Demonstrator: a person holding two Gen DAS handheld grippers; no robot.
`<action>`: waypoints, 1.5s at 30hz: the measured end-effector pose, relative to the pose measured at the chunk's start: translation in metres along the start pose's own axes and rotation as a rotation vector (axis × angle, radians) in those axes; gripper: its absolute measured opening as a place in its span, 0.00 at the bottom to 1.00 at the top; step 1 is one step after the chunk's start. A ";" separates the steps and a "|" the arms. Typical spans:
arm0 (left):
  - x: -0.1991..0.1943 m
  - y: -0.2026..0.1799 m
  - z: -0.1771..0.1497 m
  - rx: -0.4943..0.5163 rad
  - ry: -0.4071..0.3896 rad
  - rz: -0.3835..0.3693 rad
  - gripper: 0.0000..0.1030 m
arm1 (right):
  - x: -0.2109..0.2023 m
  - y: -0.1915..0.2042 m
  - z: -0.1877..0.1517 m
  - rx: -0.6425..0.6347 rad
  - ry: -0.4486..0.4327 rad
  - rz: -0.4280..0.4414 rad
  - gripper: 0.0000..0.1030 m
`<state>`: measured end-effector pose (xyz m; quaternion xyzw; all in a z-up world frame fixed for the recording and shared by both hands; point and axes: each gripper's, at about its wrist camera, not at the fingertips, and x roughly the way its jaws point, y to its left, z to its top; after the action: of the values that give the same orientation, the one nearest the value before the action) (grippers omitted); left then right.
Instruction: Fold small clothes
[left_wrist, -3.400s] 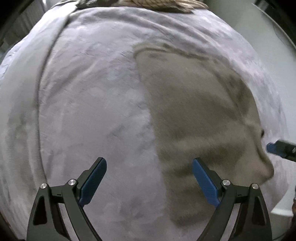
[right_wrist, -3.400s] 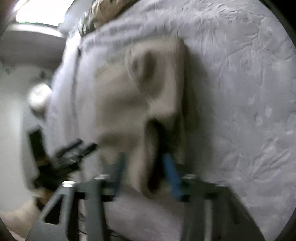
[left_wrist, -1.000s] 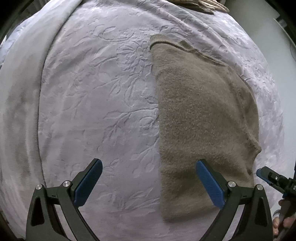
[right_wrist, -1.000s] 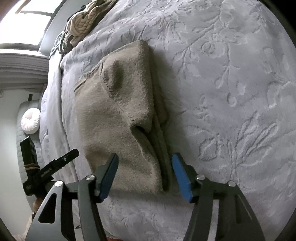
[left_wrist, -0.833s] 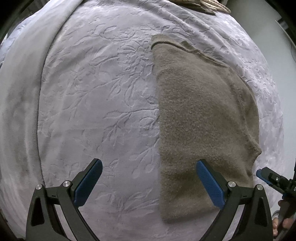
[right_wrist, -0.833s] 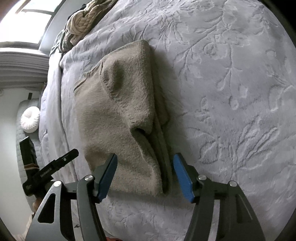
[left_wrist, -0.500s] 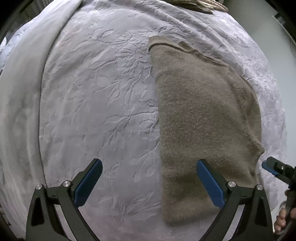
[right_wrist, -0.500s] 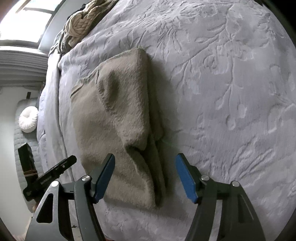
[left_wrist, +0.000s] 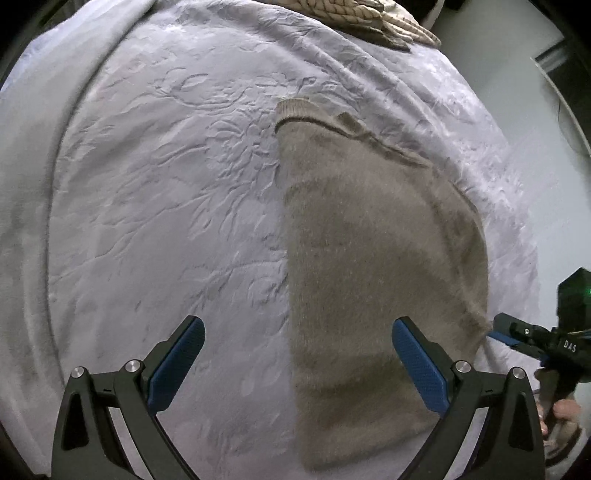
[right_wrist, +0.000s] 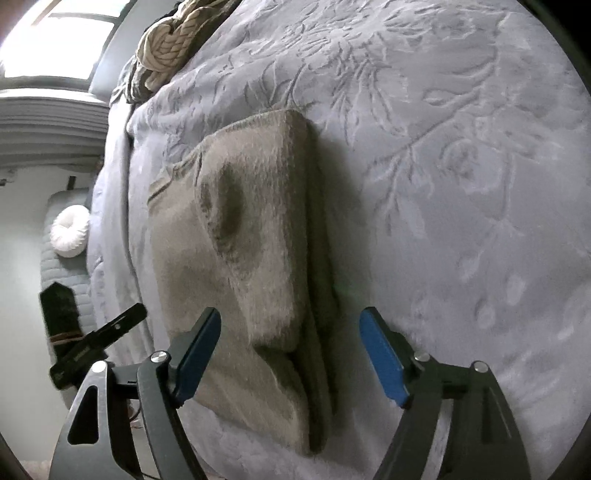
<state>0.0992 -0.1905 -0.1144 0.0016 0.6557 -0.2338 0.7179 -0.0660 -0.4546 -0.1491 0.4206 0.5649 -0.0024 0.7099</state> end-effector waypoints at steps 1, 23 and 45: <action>0.003 0.003 0.002 -0.005 0.006 -0.009 0.99 | 0.002 -0.001 0.004 -0.006 0.001 0.011 0.78; 0.075 -0.029 0.022 0.021 0.114 -0.185 0.99 | 0.070 0.016 0.037 0.004 0.106 0.216 0.53; -0.044 0.010 -0.020 0.051 0.017 -0.262 0.49 | 0.051 0.123 -0.041 -0.080 0.169 0.386 0.31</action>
<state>0.0825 -0.1607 -0.0788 -0.0639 0.6503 -0.3420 0.6753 -0.0212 -0.3268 -0.1173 0.4913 0.5310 0.1911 0.6634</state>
